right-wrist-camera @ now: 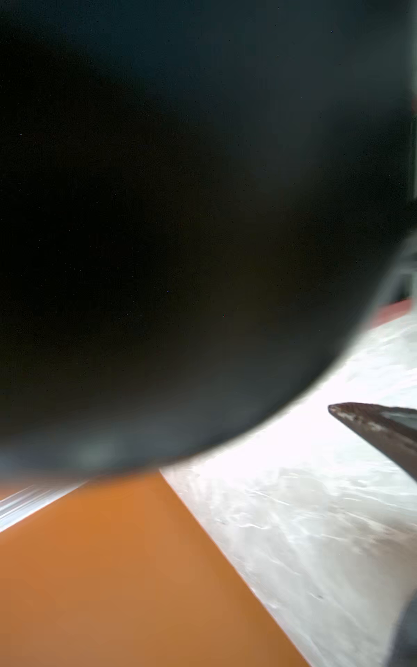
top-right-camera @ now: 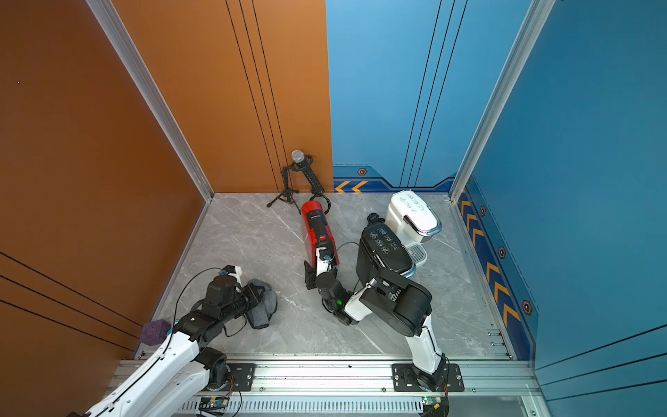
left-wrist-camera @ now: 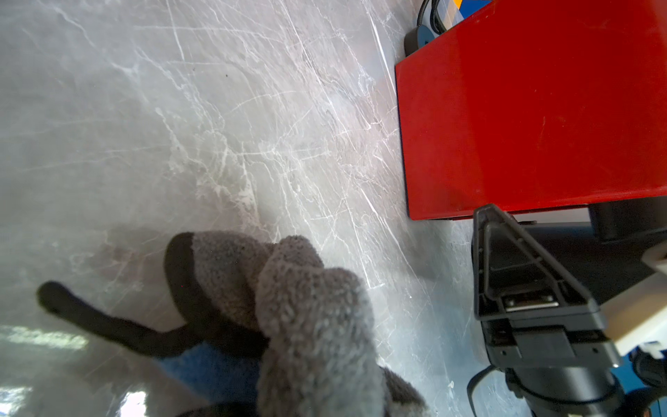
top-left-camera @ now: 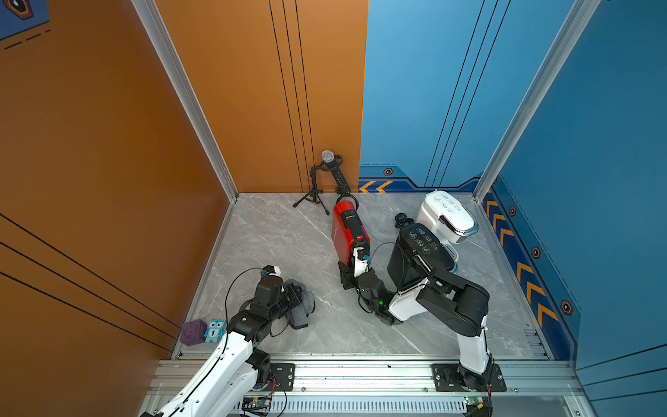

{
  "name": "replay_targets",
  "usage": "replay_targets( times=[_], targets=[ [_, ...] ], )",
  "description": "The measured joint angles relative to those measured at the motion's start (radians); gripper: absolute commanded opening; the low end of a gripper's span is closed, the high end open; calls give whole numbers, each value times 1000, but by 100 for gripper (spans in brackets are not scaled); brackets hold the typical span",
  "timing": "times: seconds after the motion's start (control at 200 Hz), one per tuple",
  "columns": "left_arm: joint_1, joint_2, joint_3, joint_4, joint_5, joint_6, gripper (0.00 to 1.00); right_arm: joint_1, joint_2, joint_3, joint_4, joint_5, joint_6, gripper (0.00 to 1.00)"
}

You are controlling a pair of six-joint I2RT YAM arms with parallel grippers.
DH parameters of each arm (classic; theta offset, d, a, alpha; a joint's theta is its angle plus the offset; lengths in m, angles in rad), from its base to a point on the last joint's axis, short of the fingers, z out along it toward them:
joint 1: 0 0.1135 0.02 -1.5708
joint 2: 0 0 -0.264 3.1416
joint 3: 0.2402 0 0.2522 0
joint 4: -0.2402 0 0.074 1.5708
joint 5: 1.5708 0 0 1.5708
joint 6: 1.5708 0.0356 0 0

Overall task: Wipe the surface of a coffee machine
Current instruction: Move the coffee machine to the center of the board.

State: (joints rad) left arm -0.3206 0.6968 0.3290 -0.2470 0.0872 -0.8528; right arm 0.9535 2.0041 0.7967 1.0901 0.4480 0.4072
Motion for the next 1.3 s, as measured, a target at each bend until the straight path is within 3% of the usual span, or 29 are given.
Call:
replay_targets(
  times=[0.385,0.605,0.891,1.246,1.301],
  targets=[
    [0,-1,19,-16,46,0,5,-1,142,224,-36,100,-101,0],
    [0,-5,34,-21,50,1,5,0,170,338,-159,107,-138,0],
    [0,-34,34,-43,53,3,5,5,277,602,-356,101,-160,0],
    [7,-108,34,-103,53,19,6,27,431,877,-462,79,-147,0],
    [8,-111,34,-113,53,19,6,34,444,901,-477,64,-135,6]
  ],
)
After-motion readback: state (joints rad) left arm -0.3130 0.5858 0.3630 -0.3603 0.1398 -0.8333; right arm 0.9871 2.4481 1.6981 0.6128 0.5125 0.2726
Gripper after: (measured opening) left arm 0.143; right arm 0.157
